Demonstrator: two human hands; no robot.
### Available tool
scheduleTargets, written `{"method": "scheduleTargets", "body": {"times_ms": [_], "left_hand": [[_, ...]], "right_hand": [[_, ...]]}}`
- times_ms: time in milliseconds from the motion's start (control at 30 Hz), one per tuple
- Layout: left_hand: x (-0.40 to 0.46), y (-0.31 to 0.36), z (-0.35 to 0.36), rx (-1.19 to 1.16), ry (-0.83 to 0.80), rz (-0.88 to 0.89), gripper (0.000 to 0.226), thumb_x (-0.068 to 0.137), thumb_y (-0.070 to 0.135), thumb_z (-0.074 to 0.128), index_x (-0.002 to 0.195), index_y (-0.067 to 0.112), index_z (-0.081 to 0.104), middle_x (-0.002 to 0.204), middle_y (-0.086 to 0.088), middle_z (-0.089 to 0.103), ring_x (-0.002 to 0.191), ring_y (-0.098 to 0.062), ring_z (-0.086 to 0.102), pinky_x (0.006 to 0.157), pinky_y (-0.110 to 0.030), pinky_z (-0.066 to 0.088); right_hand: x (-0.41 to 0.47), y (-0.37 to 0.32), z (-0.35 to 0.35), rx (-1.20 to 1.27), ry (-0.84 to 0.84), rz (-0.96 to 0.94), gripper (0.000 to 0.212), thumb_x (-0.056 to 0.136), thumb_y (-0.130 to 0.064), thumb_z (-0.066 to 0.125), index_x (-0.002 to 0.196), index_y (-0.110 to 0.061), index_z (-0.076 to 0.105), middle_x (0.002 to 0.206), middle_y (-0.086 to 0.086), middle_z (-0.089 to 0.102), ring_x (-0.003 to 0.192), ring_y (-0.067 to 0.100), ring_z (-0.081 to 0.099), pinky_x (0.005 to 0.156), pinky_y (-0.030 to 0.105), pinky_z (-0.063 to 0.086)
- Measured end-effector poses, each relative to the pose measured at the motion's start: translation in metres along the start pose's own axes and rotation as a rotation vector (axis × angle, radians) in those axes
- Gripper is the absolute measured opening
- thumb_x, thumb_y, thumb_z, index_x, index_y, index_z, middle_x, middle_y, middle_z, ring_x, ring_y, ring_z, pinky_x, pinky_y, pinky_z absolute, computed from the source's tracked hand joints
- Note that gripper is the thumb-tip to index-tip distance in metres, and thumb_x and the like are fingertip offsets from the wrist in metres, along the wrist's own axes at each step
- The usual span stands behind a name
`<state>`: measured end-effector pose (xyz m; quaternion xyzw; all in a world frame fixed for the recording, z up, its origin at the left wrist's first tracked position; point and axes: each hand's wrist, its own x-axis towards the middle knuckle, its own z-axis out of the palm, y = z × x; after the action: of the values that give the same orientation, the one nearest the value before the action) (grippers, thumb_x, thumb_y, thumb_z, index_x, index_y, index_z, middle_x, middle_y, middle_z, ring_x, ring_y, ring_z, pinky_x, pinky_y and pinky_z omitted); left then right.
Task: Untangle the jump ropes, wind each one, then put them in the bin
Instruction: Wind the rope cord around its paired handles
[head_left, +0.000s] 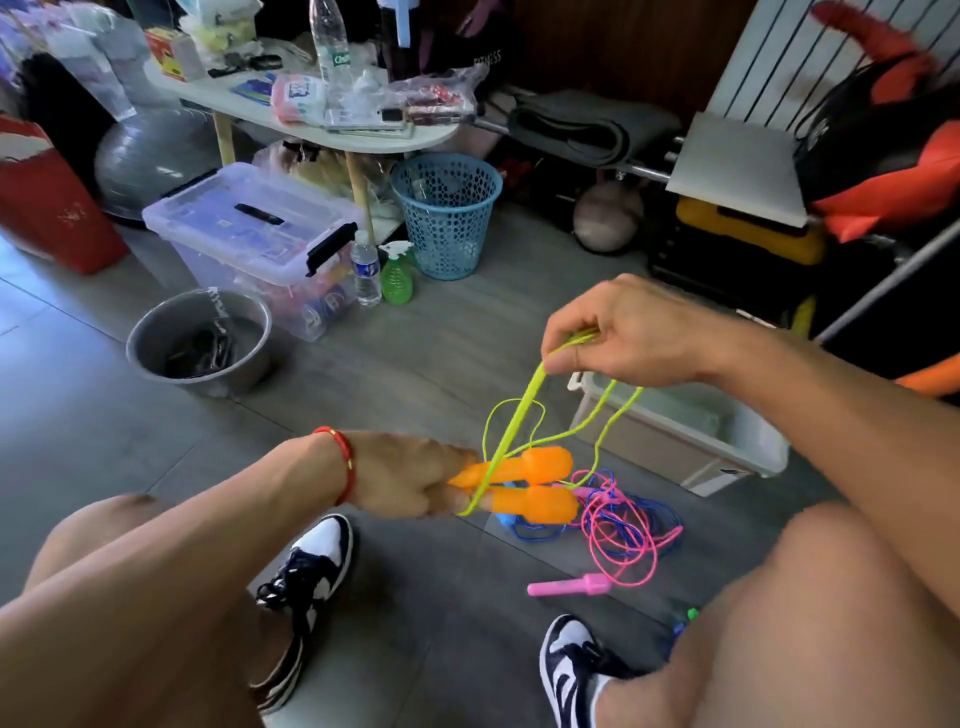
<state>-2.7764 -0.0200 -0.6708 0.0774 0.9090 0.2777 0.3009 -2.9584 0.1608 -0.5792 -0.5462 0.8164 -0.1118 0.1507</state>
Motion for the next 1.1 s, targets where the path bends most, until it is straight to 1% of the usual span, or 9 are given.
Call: {"method": "scheduleTargets", "body": {"times_ms": [100,367,500,600,667,800,967,1033,1100], "left_hand": [[-0.003,0.012,0.009,0.041,-0.043,0.078,0.017,0.103,0.017,0.051,0.120,0.017,0.054,0.089,0.003,0.052,0.076,-0.016,0.045,0.073,-0.026,0.036],[-0.018,0.003,0.004,-0.092,0.159,0.232,0.025,0.103,0.019,0.054,0.126,0.007,0.052,0.069,0.014,0.048,0.063,-0.004,0.048,0.061,-0.013,0.034],[-0.028,-0.001,-0.011,-0.363,0.316,0.342,0.011,0.103,0.016,0.054,0.113,0.022,0.053,0.077,0.019,0.056,0.065,0.004,0.050,0.064,-0.015,0.040],[-0.032,-0.012,-0.015,-0.672,0.434,0.242,0.011,0.103,0.019,0.051,0.098,0.009,0.053,0.076,-0.004,0.053,0.062,-0.011,0.046,0.056,-0.026,0.041],[-0.029,-0.023,-0.017,-0.851,0.548,0.138,0.016,0.100,0.020,0.051,0.091,0.007,0.053,0.075,-0.006,0.049,0.060,-0.013,0.042,0.054,-0.024,0.037],[-0.022,-0.046,-0.017,-0.979,0.723,-0.129,0.022,0.104,0.007,0.050,0.083,0.010,0.054,0.074,-0.001,0.053,0.060,-0.016,0.042,0.051,-0.024,0.035],[-0.014,-0.055,-0.004,-0.670,0.743,-0.417,0.019,0.094,-0.004,0.045,0.080,0.004,0.055,0.072,-0.007,0.055,0.061,-0.017,0.058,0.057,-0.027,0.038],[-0.010,-0.060,0.000,-0.476,0.752,-0.506,0.018,0.091,0.002,0.047,0.077,0.009,0.056,0.084,-0.006,0.064,0.089,-0.031,0.065,0.070,-0.030,0.042],[-0.006,-0.058,0.005,-0.405,0.756,-0.570,0.018,0.094,0.005,0.047,0.078,0.013,0.051,0.094,-0.008,0.063,0.088,-0.033,0.057,0.073,-0.028,0.038]], "right_hand": [[0.023,0.009,0.027,0.163,-0.059,-0.007,0.007,0.089,-0.036,0.074,0.082,-0.037,0.074,0.068,-0.013,0.068,0.063,0.000,0.057,0.065,0.021,0.045],[0.050,0.049,0.071,0.619,-0.309,0.023,0.010,0.095,-0.019,0.068,0.090,-0.019,0.076,0.084,-0.001,0.068,0.069,0.011,0.053,0.065,0.029,0.047],[0.049,0.053,0.088,0.908,-0.339,0.071,0.009,0.094,-0.008,0.066,0.098,-0.005,0.074,0.081,0.000,0.071,0.070,0.009,0.060,0.063,0.019,0.049],[0.050,0.045,0.101,0.899,-0.206,0.059,0.018,0.086,-0.029,0.064,0.069,-0.032,0.069,0.062,-0.006,0.042,0.056,0.008,0.033,0.050,0.023,0.028],[0.053,0.033,0.109,0.922,-0.180,0.082,0.025,0.103,-0.030,0.056,0.086,-0.025,0.074,0.061,0.000,0.032,0.052,0.010,0.021,0.048,0.026,0.017],[0.056,-0.001,0.114,0.749,-0.245,0.053,0.032,0.107,-0.026,0.047,0.102,-0.005,0.070,0.058,-0.001,0.033,0.048,0.006,0.029,0.047,0.018,0.026],[0.058,-0.030,0.135,0.180,-0.263,-0.001,0.025,0.103,-0.039,0.049,0.089,-0.021,0.059,0.077,-0.001,0.062,0.078,0.018,0.057,0.074,0.032,0.046],[0.059,-0.033,0.137,0.199,-0.257,0.089,0.030,0.104,-0.034,0.043,0.085,-0.019,0.062,0.076,0.002,0.067,0.074,0.019,0.059,0.075,0.034,0.048],[0.059,-0.039,0.138,0.240,-0.234,0.169,0.033,0.103,-0.028,0.044,0.083,-0.015,0.068,0.068,0.000,0.066,0.061,0.012,0.057,0.067,0.029,0.043]]}}
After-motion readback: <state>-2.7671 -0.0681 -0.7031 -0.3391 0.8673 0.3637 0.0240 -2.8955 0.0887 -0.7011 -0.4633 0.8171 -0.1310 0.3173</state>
